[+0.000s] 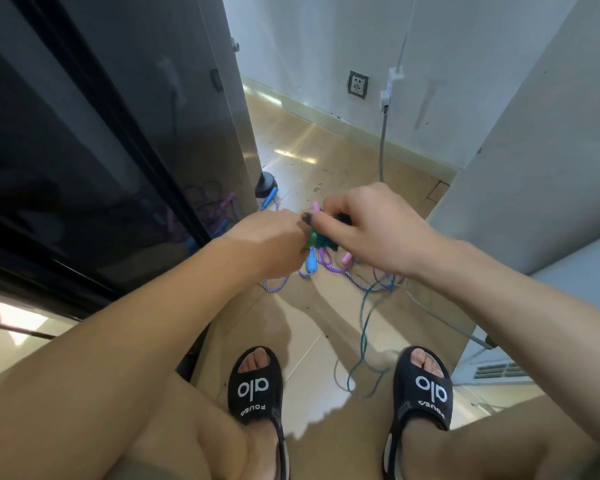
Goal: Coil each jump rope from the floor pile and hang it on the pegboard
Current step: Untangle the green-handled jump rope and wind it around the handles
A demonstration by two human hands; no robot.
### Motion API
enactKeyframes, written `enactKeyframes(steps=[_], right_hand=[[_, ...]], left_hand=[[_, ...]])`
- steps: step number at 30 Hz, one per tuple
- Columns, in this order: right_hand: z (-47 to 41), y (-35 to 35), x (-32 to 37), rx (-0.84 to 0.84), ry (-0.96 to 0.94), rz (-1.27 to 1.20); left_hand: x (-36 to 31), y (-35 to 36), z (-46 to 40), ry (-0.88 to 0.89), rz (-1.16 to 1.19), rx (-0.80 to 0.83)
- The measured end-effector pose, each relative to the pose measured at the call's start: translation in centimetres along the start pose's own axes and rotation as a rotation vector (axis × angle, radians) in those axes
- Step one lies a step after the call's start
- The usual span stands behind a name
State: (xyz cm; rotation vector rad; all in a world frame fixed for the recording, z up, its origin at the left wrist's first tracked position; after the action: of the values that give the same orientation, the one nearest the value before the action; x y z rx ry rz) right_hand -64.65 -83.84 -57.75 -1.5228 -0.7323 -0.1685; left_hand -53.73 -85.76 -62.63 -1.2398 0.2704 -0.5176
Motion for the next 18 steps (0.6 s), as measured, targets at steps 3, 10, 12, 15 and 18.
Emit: enactKeyframes(steps=[3, 10, 12, 15, 18], right_hand=[[-1.0, -0.6, 0.0, -0.014, -0.014, 0.142], [-2.0, -0.2, -5.5, 0.031, 0.213, -0.391], [-1.4, 1.0, -5.6, 0.075, 0.267, -0.509], [-0.1, 3.6, -6.0, 0.124, 0.358, -0.449], [0.9, 5.0, -6.2, 0.084, 0.456, -0.466]], left_hand=[[-2.9, 0.4, 1.0, 0.140, -0.069, 0.020], [-3.7, -4.5, 3.0, 0.224, 0.275, -0.208], [-2.5, -5.2, 3.5, 0.191, 0.435, -0.250], [-2.0, -5.2, 3.4, 0.170, 0.555, -0.288], [-0.8, -3.8, 2.1, 0.029, 0.721, -0.251]])
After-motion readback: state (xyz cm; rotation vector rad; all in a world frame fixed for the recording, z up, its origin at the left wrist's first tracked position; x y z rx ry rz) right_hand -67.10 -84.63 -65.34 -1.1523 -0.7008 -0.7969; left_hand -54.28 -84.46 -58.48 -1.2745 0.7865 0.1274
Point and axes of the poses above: each hand's wrist, its own z-axis away from the middle knuckle, its own y-axis out of the palm, x = y × z, the point moved 7 cm from there along -z, towards the middle knuckle, and after that the axes turned 2 degrees about y, right-handed, at the moved point
